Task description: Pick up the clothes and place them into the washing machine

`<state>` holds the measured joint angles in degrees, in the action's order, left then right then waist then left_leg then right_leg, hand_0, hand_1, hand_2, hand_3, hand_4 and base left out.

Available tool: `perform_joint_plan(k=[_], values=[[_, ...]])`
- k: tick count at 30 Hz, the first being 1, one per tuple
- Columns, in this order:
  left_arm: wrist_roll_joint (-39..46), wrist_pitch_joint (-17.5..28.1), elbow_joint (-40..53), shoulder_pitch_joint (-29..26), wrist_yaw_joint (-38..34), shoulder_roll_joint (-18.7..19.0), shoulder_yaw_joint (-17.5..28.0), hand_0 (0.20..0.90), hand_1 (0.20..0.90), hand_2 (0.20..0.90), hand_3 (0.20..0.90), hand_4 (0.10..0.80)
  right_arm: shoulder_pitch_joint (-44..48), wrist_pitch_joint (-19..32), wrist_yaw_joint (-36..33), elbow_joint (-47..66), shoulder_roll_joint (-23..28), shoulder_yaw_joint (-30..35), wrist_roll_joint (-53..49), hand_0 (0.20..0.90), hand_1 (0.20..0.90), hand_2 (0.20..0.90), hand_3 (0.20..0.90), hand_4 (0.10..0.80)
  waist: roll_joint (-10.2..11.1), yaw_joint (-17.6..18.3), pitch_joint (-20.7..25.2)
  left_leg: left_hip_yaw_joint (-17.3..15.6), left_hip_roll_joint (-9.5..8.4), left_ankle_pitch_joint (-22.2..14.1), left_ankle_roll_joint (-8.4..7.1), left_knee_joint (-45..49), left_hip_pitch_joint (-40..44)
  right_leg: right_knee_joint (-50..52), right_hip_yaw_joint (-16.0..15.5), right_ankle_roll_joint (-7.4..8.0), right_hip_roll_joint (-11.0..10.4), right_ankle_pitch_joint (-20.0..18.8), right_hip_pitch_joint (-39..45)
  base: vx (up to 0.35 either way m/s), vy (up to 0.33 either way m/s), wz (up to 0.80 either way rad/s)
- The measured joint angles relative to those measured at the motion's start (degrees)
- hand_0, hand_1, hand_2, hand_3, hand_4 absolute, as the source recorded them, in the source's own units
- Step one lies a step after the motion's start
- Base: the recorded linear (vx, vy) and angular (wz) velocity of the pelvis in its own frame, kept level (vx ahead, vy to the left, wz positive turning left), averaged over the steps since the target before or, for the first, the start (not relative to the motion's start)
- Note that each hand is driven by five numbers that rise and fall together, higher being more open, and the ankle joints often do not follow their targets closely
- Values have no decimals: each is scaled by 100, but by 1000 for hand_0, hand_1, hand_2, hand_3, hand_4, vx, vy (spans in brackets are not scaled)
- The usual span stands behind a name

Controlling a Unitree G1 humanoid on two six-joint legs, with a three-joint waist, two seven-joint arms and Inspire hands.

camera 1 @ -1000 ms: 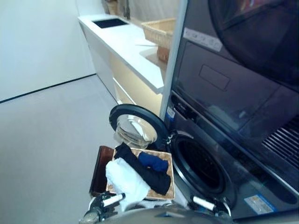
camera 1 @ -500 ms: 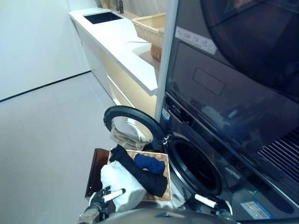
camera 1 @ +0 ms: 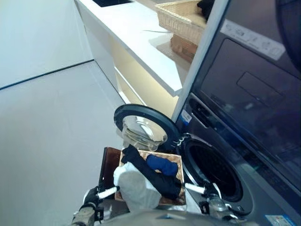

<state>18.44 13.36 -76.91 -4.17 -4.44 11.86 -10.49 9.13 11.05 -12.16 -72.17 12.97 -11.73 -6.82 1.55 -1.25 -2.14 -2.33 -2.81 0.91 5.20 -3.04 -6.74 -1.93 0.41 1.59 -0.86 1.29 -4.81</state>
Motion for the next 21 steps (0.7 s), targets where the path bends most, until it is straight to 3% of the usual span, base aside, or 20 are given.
perform_joint_plan(k=[7,15,21], values=[[51,123,433,-530,-378,34,-361,900,900,900,900,800,1056,-64,-426,427,288,-1230,1471,900,900,900,900,800,32,-124,-638,82,-13,45,48,277,-594,68,-174,4,-14,-108,-458,-95,25,13],[61,204,501,-1173,-510,29,-436,900,900,900,900,800,1856,-163,-560,273,299,-1637,2260,900,900,900,900,800,-4,-167,-1167,103,-26,97,44,299,-903,60,-279,7,-23,-139,-696,-50,21,5],[76,198,494,-1375,-596,27,-432,900,900,900,900,800,1950,-372,-700,250,318,-2031,2811,900,900,900,900,800,-12,-150,-1373,99,-30,98,46,297,-989,33,-317,3,-30,-142,-778,-22,16,-1]])
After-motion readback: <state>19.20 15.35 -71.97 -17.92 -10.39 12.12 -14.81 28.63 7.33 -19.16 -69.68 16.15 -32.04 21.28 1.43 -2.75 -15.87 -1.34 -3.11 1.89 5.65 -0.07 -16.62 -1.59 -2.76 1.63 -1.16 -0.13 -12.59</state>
